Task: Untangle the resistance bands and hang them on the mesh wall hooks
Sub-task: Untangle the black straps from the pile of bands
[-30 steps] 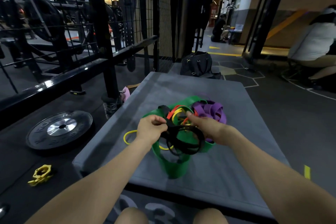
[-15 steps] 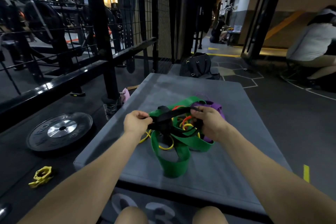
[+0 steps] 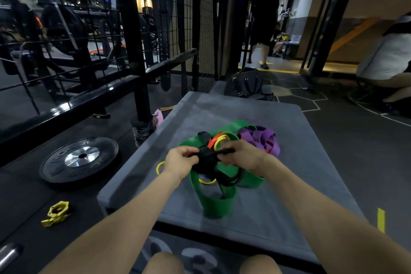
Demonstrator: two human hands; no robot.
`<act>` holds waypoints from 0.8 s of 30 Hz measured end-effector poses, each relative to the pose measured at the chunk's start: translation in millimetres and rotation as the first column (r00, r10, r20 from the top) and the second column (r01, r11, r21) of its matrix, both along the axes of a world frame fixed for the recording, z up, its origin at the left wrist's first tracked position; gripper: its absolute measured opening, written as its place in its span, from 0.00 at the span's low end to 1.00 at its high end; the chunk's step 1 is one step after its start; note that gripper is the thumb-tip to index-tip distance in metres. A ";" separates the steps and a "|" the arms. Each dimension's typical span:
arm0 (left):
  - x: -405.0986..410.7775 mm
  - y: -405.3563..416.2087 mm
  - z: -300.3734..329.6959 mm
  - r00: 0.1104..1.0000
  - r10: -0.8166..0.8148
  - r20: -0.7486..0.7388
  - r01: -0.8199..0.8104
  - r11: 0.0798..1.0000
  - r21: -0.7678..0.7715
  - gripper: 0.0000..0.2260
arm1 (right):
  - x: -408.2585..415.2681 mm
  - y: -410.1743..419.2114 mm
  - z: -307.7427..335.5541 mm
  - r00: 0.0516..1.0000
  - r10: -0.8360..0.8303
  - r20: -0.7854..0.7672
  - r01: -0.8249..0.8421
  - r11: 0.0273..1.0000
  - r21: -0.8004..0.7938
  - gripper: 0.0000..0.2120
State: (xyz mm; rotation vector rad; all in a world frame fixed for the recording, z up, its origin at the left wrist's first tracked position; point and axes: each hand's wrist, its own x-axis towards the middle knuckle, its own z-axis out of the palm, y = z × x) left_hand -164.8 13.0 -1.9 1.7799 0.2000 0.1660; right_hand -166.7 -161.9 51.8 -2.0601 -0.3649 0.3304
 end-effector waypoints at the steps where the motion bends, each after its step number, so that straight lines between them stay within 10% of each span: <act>1: 0.2 0.6 0.6 1.000 -0.013 -0.001 0.013 1.000 0.015 0.10 | -0.7 1.9 -0.6 0.999 0.005 -0.043 0.000 0.993 0.116 0.10; 7: -2.4 17.9 -3.8 0.999 0.038 -0.036 -0.032 0.986 0.162 0.12 | 8.2 -4.4 15.7 0.961 -0.119 -0.249 0.262 0.682 0.683 0.12; 15: 5.3 34.9 3.0 0.985 0.173 0.015 -0.173 0.969 0.175 0.09 | 16.0 -13.4 7.8 0.839 -0.443 -0.315 0.544 0.699 0.464 0.12; 24: 12.5 87.0 21.4 0.942 0.328 0.073 -0.334 0.889 0.313 0.10 | 27.6 27.9 -20.8 0.828 -0.169 -0.535 0.302 0.938 0.172 0.12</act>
